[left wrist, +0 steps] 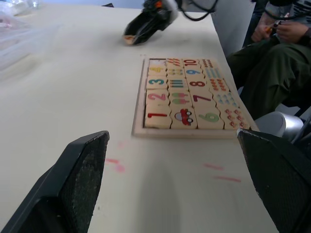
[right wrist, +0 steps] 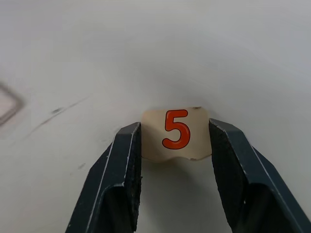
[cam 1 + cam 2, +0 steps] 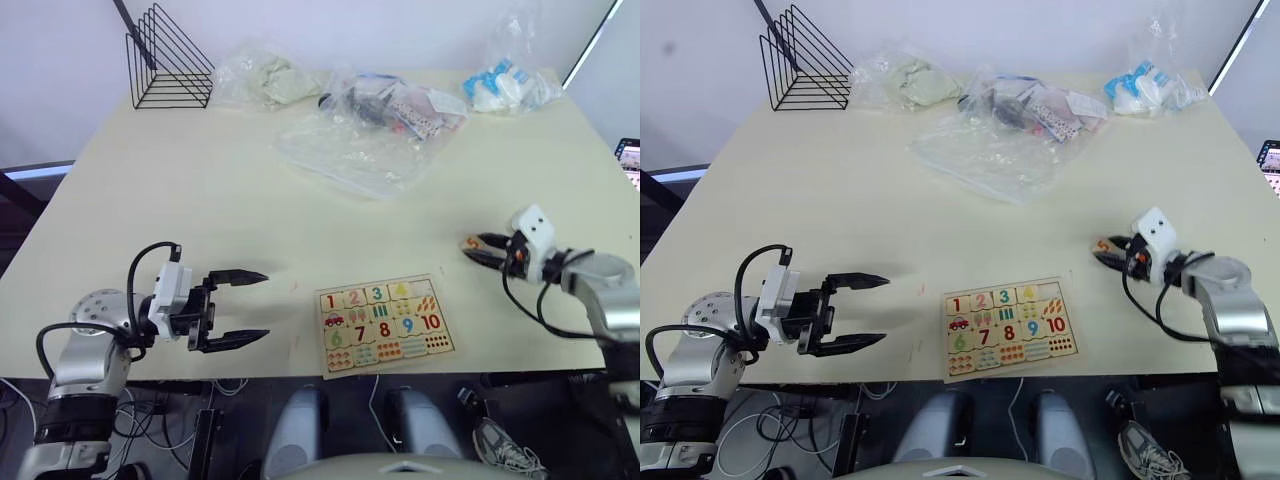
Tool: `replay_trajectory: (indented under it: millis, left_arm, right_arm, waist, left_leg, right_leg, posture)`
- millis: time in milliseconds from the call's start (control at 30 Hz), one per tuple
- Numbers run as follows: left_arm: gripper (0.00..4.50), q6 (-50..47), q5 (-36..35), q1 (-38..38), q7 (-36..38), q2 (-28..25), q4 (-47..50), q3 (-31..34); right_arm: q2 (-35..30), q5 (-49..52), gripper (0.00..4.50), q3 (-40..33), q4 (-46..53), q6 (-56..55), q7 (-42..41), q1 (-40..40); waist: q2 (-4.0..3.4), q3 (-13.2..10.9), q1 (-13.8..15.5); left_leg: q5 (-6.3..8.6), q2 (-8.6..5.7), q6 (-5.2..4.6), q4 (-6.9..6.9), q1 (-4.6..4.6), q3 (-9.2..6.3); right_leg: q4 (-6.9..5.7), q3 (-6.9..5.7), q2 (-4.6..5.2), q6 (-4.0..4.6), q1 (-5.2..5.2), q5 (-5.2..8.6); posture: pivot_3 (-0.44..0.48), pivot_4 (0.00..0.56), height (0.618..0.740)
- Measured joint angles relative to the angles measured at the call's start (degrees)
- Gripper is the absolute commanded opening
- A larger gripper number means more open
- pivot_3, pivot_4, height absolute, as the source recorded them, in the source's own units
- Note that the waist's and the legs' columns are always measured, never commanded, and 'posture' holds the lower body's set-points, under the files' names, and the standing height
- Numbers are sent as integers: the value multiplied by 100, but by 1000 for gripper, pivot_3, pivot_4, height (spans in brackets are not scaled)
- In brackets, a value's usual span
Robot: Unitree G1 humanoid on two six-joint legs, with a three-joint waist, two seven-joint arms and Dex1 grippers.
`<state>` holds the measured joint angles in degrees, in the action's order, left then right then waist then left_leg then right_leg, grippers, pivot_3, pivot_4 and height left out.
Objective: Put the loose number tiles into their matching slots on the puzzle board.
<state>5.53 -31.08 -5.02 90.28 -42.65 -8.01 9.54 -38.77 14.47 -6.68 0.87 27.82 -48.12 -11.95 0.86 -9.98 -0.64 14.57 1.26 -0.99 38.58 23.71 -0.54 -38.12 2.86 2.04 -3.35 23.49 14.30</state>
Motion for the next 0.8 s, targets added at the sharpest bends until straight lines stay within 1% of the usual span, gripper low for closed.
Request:
replay_trajectory:
  millis: [67, 167, 233, 333, 367, 400, 500, 533, 567, 800]
  left_arm:
    - [4500, 67, 3, -84, 10, 6, -69, -25]
    - [4500, 205, 0, -185, 22, -13, -214, -122]
    - [4500, 237, -6, -212, 24, -21, -241, -150]
    - [4500, 276, -22, -392, 27, -89, -305, -346]
    - [4500, 280, -27, -405, 28, -90, -309, -351]
    - [4500, 293, -49, -473, 29, -96, -355, -397]
    - [4500, 351, -59, -572, 32, -165, -427, -566]
    - [4500, 351, -59, -573, 32, -165, -428, -566]
    - [4500, 366, -61, -621, 32, -191, -464, -603]
    - [4500, 381, -69, -742, 36, -217, -477, -757]
  right_arm:
    - [12, 89, 1459, -189, 630, 474, 318, 307]
    - [244, 322, 1459, -588, 1975, 1476, 1031, 966]
    - [395, 385, 1459, -683, 2396, 1809, 1297, 1177]
    - [1109, 487, 1459, -770, 3508, 2833, 2160, 1610]
    - [1223, 498, 1459, -768, 3626, 2948, 2267, 1627]
    - [1424, 521, 1459, -767, 3884, 3212, 2523, 1685]
    - [1939, 484, 1459, -781, 4253, 3747, 3167, 1709]
    - [1943, 483, 1459, -781, 4254, 3749, 3171, 1709]
    - [2262, 439, 1459, -781, 4371, 3982, 3481, 1712]
    - [2794, 280, 1459, -638, 4673, 4370, 4137, 1756]
  waist:
    - [0, 0, -11]
    - [2, 3, -21]
    - [3, 3, -20]
    - [2, 3, -15]
    - [2, 3, -15]
    - [2, 3, -18]
    - [6, 7, -20]
    - [6, 7, -19]
    - [6, 6, -20]
    - [16, 17, -25]
  left_leg:
    - [0, 0, 0, 3, -4, 3]
    - [0, 1, 0, 2, -8, 4]
    - [0, 1, 0, 2, -5, -1]
    - [0, 2, 0, 2, -3, -5]
    - [0, 2, 0, 2, -3, -5]
    - [0, 2, 0, 3, -5, -3]
    - [0, 1, 0, 3, -4, 1]
    - [0, 1, 0, 3, -4, 1]
    - [0, 2, 0, 1, -3, 0]
    - [0, 3, 0, 1, -2, 2]
  right_leg:
    - [1, 3, -1, 0, -2, 0]
    - [0, 5, -6, 1, -4, 1]
    - [1, 2, -8, 1, -4, 1]
    - [-1, 1, -10, 1, -3, 2]
    - [0, 2, -10, 1, -3, 2]
    - [1, 8, -9, 0, -3, 1]
    - [4, 6, -10, 0, -2, 2]
    - [4, 6, -10, 0, -3, 2]
    - [3, 5, -10, 1, 2, 2]
    - [2, 8, -14, 1, 4, 3]
  posture:
    - [0, 150, 740]
    - [0, 150, 740]
    - [0, 150, 740]
    - [0, 150, 740]
    - [0, 150, 740]
    - [0, 150, 740]
    - [0, 150, 740]
    - [0, 150, 740]
    - [0, 150, 740]
    - [0, 150, 740]
